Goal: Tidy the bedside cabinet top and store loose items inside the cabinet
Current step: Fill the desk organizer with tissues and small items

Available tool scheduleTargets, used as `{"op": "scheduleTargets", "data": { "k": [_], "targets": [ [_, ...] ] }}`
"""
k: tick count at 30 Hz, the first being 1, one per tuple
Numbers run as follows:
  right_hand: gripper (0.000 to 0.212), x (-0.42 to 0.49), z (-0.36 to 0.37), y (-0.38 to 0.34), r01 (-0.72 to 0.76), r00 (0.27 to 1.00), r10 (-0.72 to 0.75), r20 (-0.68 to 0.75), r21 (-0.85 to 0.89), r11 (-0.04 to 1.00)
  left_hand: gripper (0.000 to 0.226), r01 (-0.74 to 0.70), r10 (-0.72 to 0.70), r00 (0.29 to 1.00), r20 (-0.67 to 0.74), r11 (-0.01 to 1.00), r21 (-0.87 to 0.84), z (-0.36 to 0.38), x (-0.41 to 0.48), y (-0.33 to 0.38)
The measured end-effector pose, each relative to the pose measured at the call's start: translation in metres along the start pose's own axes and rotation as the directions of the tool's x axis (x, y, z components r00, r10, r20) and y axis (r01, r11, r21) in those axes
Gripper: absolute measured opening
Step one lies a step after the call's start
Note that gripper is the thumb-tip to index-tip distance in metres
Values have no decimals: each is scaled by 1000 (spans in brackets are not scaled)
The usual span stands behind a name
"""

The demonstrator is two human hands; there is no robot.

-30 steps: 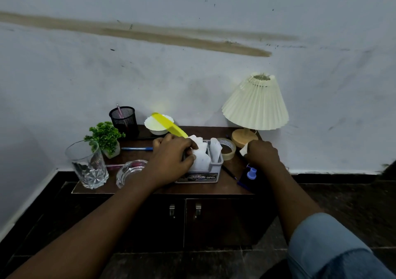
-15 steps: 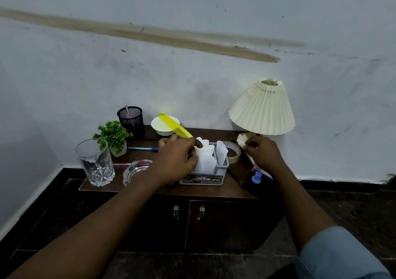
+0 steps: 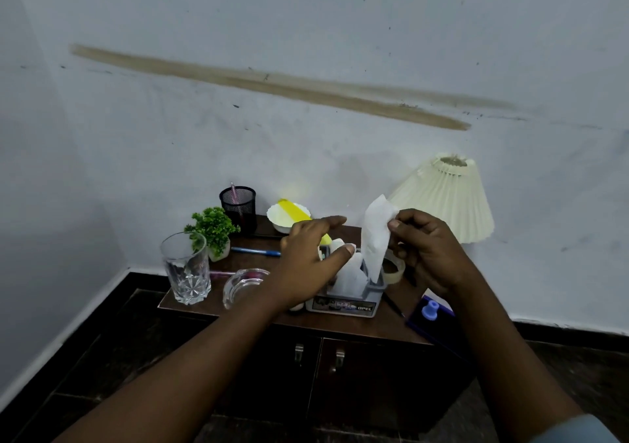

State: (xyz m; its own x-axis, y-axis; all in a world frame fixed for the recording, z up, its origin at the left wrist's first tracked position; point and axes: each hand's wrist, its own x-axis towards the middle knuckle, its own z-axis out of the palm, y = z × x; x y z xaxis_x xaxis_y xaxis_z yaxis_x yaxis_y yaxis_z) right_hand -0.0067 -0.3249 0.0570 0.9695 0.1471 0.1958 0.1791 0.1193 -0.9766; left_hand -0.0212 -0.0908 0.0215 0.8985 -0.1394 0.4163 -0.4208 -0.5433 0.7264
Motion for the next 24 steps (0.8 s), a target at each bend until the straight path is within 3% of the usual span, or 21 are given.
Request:
{"op": "scheduleTargets", "data": {
  "k": [3, 5, 7, 11, 14, 18, 21, 24],
  "targets": [
    [19, -3, 14, -10, -34, 996, 16, 84, 214, 976, 58, 122, -97, 991, 92, 938, -324, -6, 2, 12],
    [31, -3, 24, -14, -55, 989, 11, 147, 298, 953, 55, 181, -101, 981, 165, 785, -592, -9, 5, 19],
    [36, -3, 32, -14, -75, 986, 24, 163, 315, 946, 43, 228, -103, 972, 212, 640, -734, -12, 6, 25],
    [55, -1, 43, -8, -149, 988, 138, 71, 178, 973, 22, 278, -224, 958, 178, 586, -761, -13, 8, 23],
    [61, -4, 47, -7, -198, 974, 188, 125, 79, 977, 21, 290, -284, 947, 147, 570, -769, -12, 11, 18],
    [9, -3, 46, -5, -38, 995, 48, 82, -119, 992, 21, 292, -304, 943, 133, 569, -769, -15, 12, 13],
    [8, -1, 45, -4, 32, 999, -27, 25, -238, 971, 22, 299, -323, 937, 130, 554, -777, -16, 13, 12],
    [9, -3, 46, -3, -8, 996, 26, 81, -206, 978, 26, 308, -349, 929, 124, 544, -781, -16, 13, 11]
  ]
}}
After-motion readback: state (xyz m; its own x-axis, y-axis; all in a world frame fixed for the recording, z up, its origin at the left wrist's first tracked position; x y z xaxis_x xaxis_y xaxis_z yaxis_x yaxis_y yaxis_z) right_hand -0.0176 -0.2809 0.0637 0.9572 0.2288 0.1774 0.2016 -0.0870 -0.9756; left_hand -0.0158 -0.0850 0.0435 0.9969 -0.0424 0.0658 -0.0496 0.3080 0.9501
